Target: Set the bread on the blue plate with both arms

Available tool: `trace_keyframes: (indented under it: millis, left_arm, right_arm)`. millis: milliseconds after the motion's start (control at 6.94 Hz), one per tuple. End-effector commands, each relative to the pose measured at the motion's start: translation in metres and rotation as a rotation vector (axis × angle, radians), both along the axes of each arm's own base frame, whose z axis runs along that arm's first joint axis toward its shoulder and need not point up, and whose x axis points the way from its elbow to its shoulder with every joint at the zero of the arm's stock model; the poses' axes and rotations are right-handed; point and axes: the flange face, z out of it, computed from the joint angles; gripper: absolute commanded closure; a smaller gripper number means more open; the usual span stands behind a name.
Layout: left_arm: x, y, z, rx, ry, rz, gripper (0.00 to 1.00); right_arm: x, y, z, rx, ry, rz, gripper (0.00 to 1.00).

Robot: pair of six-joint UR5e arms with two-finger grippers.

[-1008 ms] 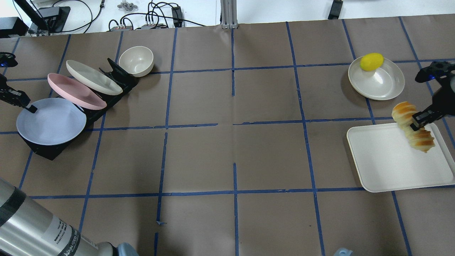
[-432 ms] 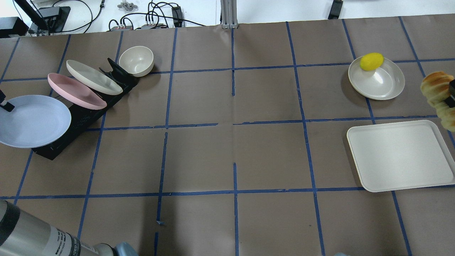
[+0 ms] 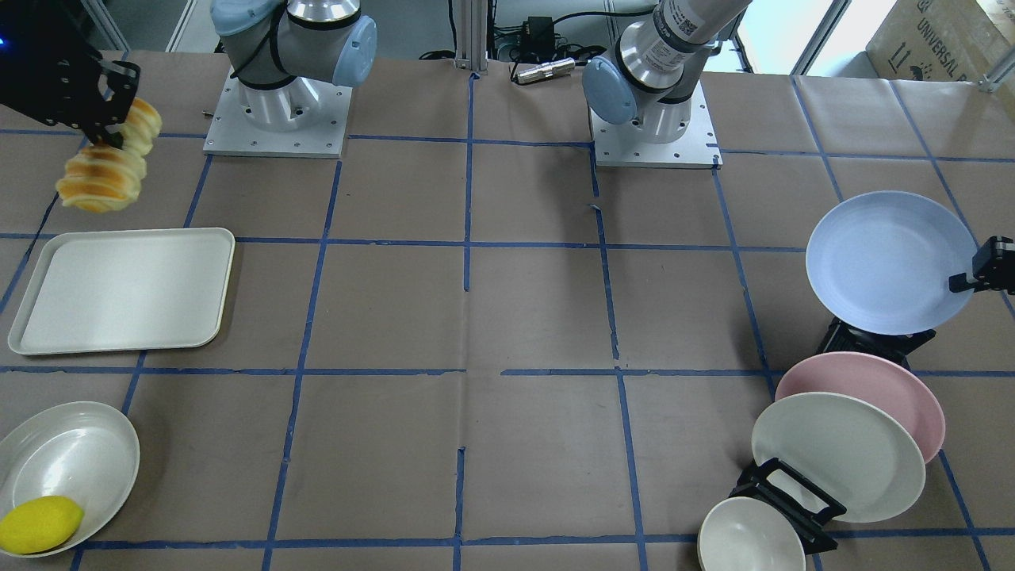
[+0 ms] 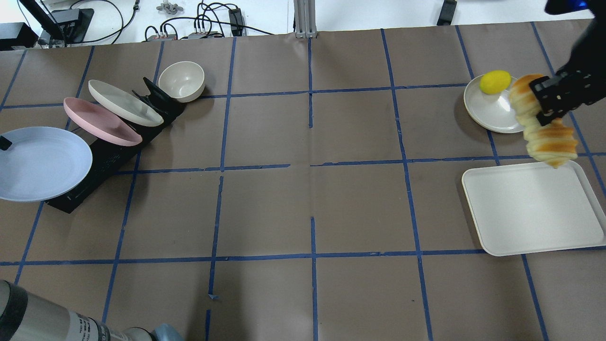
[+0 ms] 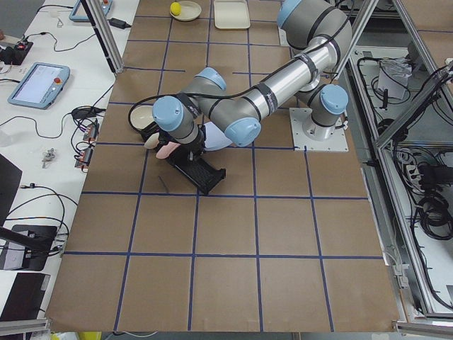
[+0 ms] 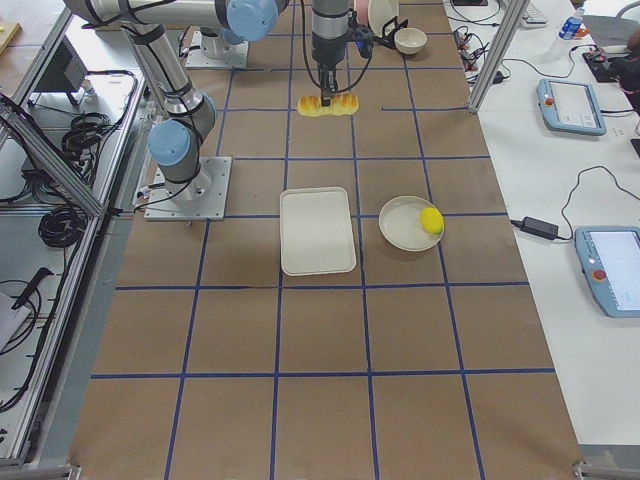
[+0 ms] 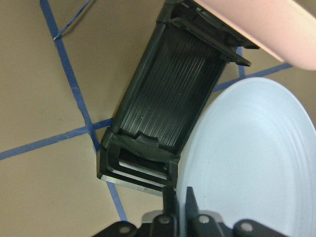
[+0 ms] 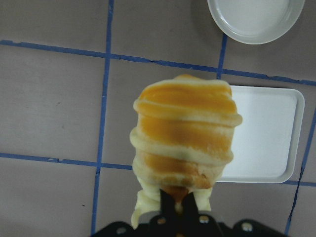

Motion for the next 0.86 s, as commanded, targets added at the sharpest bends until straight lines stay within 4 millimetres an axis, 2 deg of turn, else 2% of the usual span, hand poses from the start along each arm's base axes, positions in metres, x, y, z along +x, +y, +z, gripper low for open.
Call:
trace_keyframes:
  millis: [0,144,288,432,576,720]
  left_arm:
    - [-0.047,0.022,0.005,0.026,0.022,-0.011,0.91]
    - [-0.068,0.039,0.006,0.042,0.024,0.011,0.91]
    - [-0.102,0.043,-0.006,0.065,0.043,0.002,0.91]
    - [-0.144,0.036,-0.017,0.079,0.07,-0.012,0.91]
    - [-0.185,0.024,-0.018,0.082,0.077,-0.022,0.91]
    - [-0.218,0.016,-0.022,0.072,0.101,-0.042,0.91]
  right_arm:
    - [0.082,0.011,-0.002,-0.009,-0.016,-0.023,1.0]
    - [0.109,0.01,-0.012,0.011,-0.064,-0.001,1.0]
    - [0.126,0.005,-0.018,0.008,-0.065,-0.003,1.0]
    - [0.13,0.005,-0.017,-0.003,-0.056,0.01,1.0]
    - [0.129,0.006,-0.022,0.004,-0.053,0.015,1.0]
    - [0.131,0.006,-0.025,0.011,-0.057,0.016,1.0]
